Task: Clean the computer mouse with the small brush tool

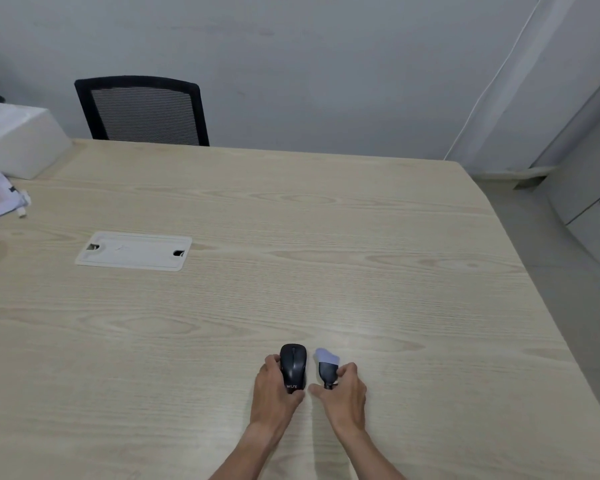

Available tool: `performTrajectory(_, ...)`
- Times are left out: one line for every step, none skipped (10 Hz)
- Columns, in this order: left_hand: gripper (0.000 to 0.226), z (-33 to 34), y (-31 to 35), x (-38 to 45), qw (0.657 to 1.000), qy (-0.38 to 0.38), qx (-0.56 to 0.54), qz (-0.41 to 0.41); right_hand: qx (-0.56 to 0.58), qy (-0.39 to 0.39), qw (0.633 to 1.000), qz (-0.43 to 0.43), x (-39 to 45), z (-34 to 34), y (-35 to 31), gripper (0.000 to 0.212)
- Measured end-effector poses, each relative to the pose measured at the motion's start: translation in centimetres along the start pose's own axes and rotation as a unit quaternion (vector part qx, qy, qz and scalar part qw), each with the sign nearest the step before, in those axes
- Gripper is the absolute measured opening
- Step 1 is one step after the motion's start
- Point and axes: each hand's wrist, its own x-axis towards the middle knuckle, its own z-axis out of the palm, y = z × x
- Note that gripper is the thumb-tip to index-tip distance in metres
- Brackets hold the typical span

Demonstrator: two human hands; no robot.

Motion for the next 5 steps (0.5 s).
performTrajectory(0.058,0.1,-0.3,0.0,1.000,0.001,0.000,0.004,0.006,-0.003,1.000,-0.003,0.3,-0.2,0.0,0.053)
performTrajectory(0.057,0.2,-0.7,-0.2,1.000,0.007,0.008,0.022,0.006,-0.015,1.000,-0.005,0.4,-0.4,-0.1,0.054)
performTrajectory(0.054,0.7,-1.9,-0.3,0.996,0.013,0.057,0.064,0.005,-0.026,0.999,-0.020,0.7,-0.6,0.7,0.057)
performTrajectory(0.032,0.5,-3.6,-0.9,0.974,0.030,0.181,0.136,0.016,-0.020,1.000,-0.015,0.1,-1.8,1.2,0.058)
performTrajectory(0.051,1.8,-6.8,-0.7,0.931,0.048,0.304,0.197,0.037,0.013,0.999,-0.021,-0.1,-3.2,1.9,0.052)
